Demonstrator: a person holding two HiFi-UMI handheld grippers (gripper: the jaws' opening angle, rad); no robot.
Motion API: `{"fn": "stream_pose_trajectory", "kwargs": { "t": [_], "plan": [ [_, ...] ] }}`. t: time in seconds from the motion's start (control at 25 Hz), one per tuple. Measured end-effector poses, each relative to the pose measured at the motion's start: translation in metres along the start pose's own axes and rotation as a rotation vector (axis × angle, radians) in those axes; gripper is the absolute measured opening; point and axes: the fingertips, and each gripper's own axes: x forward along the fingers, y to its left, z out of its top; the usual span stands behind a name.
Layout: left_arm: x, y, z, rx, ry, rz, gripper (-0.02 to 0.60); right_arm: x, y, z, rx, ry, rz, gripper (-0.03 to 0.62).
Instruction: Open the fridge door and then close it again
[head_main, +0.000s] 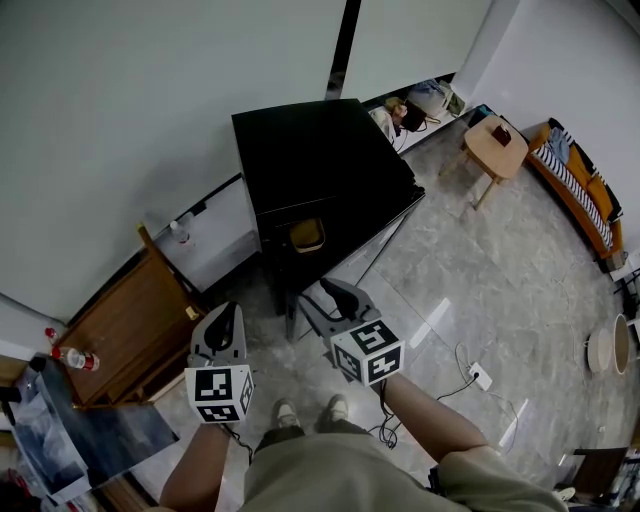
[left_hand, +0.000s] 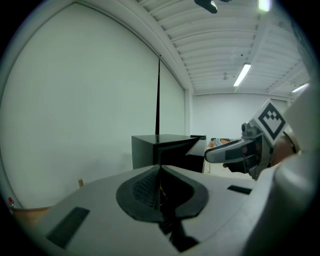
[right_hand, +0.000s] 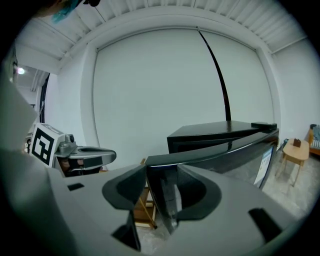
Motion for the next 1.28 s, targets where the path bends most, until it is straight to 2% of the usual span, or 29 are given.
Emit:
{"fn": "stream_pose_trajectory", "kwargs": {
  "t": [0.2, 0.48, 0.68, 0.96, 1.04, 1.08, 1.28],
  "plan": [
    [0.016, 0.017, 0.005, -0.008, -0.005, 0.012, 0.011, 0.023, -0.006, 0.009, -0.002, -0.013, -0.012, 0.149],
    [0.039, 0.033, 0.017, -0.031, -0.039, 0.006, 0.011, 0.055, -0.012, 0.022, -0.020, -0.033, -0.027, 0.137],
    [0.049, 0.035, 0.023, -0.010, -0.050, -0.004, 0.011, 0.076, -0.018, 0.031, -0.018, -0.043, -0.041, 0.135],
    [0.052, 0.044, 0.024, -0.033, -0.054, -0.007, 0.009, 0.104, -0.030, 0.043, -0.006, -0.062, -0.112, 0.132],
    [0.051, 0.044, 0.024, -0.034, -0.055, -0.008, 0.011, 0.105, -0.034, 0.043, -0.003, -0.074, -0.153, 0.074],
    [0.050, 0.044, 0.025, -0.035, -0.057, -0.008, 0.011, 0.104, -0.036, 0.043, -0.002, -0.079, -0.163, 0.074],
    [0.044, 0.043, 0.026, -0.030, -0.059, -0.007, 0.011, 0.105, -0.036, 0.042, 0.014, -0.073, -0.162, 0.075]
  ]
}}
